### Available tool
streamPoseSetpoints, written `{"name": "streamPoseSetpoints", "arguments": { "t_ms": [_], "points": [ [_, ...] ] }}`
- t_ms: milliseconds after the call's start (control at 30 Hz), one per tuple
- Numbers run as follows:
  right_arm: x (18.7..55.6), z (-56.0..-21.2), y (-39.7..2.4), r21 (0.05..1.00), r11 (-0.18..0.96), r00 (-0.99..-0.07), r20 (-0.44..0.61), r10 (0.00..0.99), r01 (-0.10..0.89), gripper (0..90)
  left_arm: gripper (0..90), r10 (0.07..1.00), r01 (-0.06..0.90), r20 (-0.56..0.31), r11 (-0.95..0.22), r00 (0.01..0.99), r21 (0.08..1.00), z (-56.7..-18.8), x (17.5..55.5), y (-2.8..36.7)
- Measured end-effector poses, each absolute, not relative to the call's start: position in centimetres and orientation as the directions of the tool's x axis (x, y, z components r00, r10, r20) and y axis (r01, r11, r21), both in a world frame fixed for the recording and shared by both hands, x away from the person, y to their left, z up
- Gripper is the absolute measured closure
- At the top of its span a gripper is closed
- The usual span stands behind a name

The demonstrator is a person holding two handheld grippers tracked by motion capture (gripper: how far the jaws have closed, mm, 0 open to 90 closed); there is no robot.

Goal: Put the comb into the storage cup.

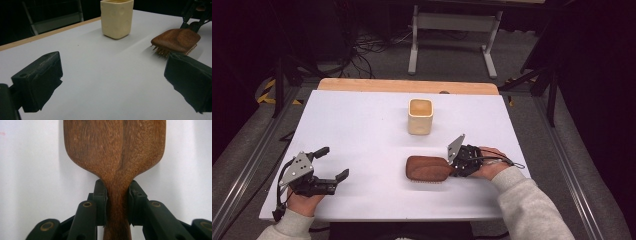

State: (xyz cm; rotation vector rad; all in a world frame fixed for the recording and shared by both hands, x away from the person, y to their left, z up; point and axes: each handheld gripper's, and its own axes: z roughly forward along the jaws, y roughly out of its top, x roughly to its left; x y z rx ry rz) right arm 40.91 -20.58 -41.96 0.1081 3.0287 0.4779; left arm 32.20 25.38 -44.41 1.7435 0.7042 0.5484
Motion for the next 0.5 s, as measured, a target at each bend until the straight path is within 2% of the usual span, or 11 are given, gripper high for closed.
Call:
{"name": "streamPoseSetpoints", "arguments": {
  "t_ms": [500],
  "points": [
    [39.9,-40.1,-20.4,0.454,0.891,-0.985,-0.136,0.102,0.029,72.4,1.4,0.699,0.189,-0.003,-0.189,0.715,0.964,-44.4,32.3,25.4]
  ]
}}
